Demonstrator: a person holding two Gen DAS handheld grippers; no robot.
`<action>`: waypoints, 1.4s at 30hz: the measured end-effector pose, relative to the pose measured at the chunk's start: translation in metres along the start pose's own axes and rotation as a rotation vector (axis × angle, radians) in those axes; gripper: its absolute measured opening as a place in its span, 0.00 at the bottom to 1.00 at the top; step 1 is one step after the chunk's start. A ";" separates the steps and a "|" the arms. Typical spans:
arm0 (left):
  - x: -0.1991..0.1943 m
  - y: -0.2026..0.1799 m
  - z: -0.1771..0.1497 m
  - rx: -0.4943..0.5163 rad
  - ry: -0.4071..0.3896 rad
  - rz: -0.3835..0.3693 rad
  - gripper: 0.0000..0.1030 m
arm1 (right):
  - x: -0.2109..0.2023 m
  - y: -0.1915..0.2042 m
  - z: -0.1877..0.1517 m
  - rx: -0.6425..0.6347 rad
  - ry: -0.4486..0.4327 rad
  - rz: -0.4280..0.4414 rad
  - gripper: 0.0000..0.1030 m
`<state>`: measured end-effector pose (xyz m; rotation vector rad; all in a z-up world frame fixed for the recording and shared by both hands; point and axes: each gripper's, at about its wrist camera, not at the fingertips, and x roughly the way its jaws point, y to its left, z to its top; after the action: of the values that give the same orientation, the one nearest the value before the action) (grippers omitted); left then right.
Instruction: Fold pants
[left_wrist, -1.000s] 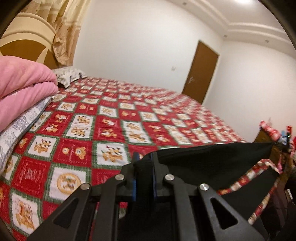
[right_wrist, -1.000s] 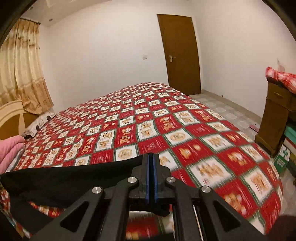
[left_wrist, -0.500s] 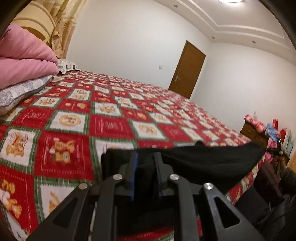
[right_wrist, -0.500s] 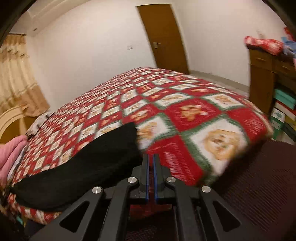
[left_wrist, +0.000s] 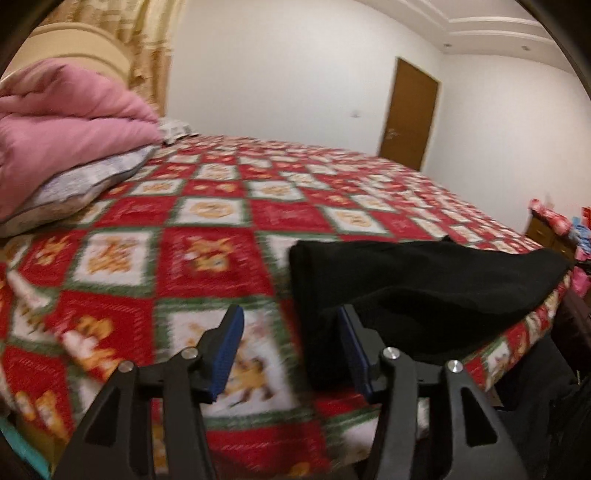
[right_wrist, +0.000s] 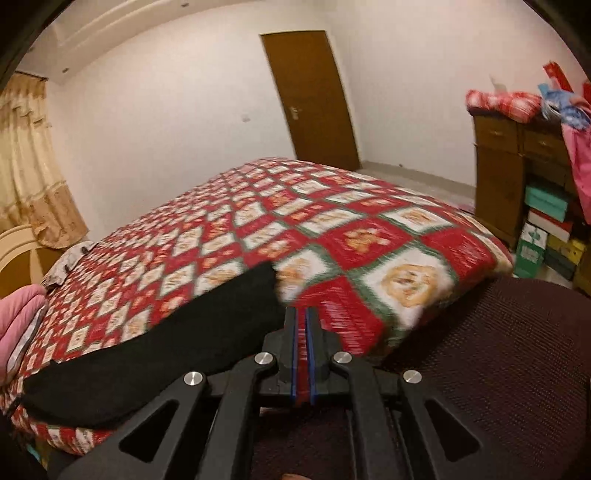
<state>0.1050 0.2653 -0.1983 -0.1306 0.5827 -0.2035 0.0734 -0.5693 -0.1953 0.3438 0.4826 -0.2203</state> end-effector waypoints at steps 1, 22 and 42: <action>-0.002 0.004 -0.001 -0.014 0.004 0.019 0.54 | 0.000 0.008 0.000 -0.010 -0.002 0.014 0.04; 0.039 -0.040 0.026 -0.033 0.115 -0.064 0.54 | 0.018 0.246 -0.089 -0.494 0.187 0.423 0.57; 0.048 -0.022 0.070 -0.100 0.065 -0.092 0.09 | 0.042 0.247 -0.106 -0.356 0.243 0.432 0.57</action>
<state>0.1801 0.2379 -0.1616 -0.2482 0.6522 -0.2687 0.1366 -0.3080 -0.2368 0.1193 0.6614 0.3289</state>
